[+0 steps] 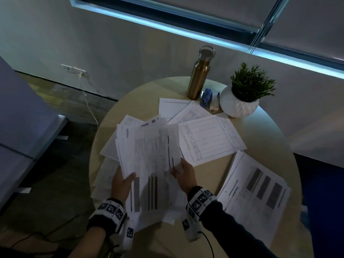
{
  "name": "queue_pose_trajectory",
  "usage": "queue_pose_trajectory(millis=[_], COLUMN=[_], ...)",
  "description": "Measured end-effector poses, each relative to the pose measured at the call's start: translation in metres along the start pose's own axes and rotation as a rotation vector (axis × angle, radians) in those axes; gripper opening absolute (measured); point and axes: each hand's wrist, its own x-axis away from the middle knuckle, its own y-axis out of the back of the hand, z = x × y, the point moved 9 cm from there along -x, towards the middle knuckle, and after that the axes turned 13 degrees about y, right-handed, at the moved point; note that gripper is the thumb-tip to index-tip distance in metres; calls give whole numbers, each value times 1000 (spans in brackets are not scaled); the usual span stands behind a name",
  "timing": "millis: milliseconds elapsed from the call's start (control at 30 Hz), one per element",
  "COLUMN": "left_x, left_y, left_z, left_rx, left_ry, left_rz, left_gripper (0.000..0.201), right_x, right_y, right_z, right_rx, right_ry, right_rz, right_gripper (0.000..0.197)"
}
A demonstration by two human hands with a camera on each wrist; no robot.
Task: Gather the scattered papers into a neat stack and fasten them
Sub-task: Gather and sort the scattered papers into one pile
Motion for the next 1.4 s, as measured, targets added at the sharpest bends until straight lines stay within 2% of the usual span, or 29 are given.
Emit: queue_pose_trajectory(millis=[33,100,200,300,367,467,533,633,700,833,967,1033,1100,1200,1233,1300,1367,1400], left_x=[5,16,41,43,32,17,9,-3,-13,-27,-43,-49,-56,-62,-62,-63,-62,-61], left_y=[7,18,26,21,13,13,21,38,46,53,54,57,61,64,63,63,63,62], left_z=[-3,-15,-41,-45,-36,-27,-22,-1,21,50,64,67,74,83,85,85,82,83], left_rx=[14,46,128,99,71,62,80,96,62,-65,-83,-60,-38,-23,-26,-39,-14,4], left_ry=[-43,-137,-271,-268,-205,-130,-108,-24,37,114,216,229,236,246,248,255,250,269], left_rz=[-45,-79,-44,20,49,33,10,-30,-60,-153,-188,-183,-170,-160,-161,-177,-184,-176], left_gripper=[49,47,44,47,41,41,47,46,48,45,40,29,23,33,35,31,26,26], right_x=[1,4,10,12,9,-3,-20,-61,-100,-170,-214,-228,-239,-245,-247,-250,-250,-249], right_y=[2,10,18,11,0,-3,2,11,27,53,72,72,69,62,55,33,9,-1], right_z=[9,32,60,56,46,46,51,44,27,-12,-29,-35,-38,-40,-37,-20,-5,-2], right_rx=[-56,-208,-307,-307,-225,-95,-70,-86,194,842,1136,1249,1320,1290,1303,1376,1409,1415], right_ry=[44,144,302,279,241,251,244,170,219,120,41,46,68,39,85,294,461,494], right_rz=[-25,-62,-50,-6,31,21,11,112,163,422,594,640,688,807,837,859,875,897], right_gripper=[16,22,35,59,52,5,19,19,14,64,99,105,95,70,62,47,41,41])
